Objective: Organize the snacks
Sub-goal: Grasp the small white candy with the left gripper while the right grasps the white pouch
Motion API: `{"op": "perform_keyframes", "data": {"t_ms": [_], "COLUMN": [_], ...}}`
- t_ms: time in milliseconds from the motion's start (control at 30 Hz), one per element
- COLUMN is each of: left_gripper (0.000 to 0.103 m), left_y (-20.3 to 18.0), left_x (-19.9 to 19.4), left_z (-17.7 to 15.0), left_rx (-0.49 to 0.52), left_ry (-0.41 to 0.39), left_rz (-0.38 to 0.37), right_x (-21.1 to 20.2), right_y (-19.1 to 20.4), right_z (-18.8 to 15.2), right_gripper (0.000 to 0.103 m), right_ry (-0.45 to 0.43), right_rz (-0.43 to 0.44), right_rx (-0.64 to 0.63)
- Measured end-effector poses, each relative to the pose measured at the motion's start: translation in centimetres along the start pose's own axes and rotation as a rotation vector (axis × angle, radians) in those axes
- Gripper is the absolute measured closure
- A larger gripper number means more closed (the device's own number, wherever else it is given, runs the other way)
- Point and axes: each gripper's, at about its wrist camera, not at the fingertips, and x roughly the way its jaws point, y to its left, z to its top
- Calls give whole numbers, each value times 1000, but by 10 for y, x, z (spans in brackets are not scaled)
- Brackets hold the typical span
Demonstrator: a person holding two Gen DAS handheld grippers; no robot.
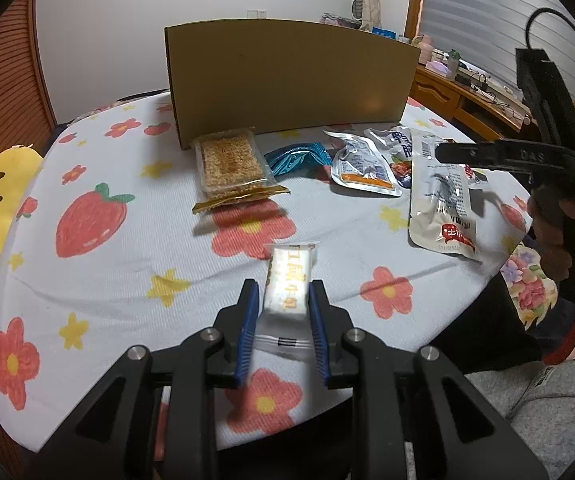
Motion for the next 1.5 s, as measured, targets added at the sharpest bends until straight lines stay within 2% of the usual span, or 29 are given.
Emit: {"op": "perform_keyframes", "data": {"t_ms": [200,367,433,500,733,933,1167,1500], "left_gripper": [80,80,80,80,80,80,81,82], "left_y": [0,0,0,0,0,0,1,-2], "left_x": [0,0,0,0,0,0,-2,-4], "left_z": [-1,-1,-1,-1,-1,-1,-2,0], "left_rx": [1,-1,-1,-2,-2,-16,-24,-22], "left_ry": [-3,-4,-4,-5,-6,-12,-19,-27], "left_rz": [0,0,-1,-1,0,-1,0,-12], "right_x": [15,20,19,15,3,-7,-17,-27], "right_y": [-5,-2,-2,-5,-6,2,6,18], "right_z": [7,8,7,7,10,16,21,23], "right_gripper": [23,25,44,57,70,77,80,80], "right_ry": [17,12,4,-8,-45,-70,-82,-112], "right_rz": [-9,-50,-74,-53,8,47,100,95], "right_rx": [40,25,21,31,45,19,20,-22]}}
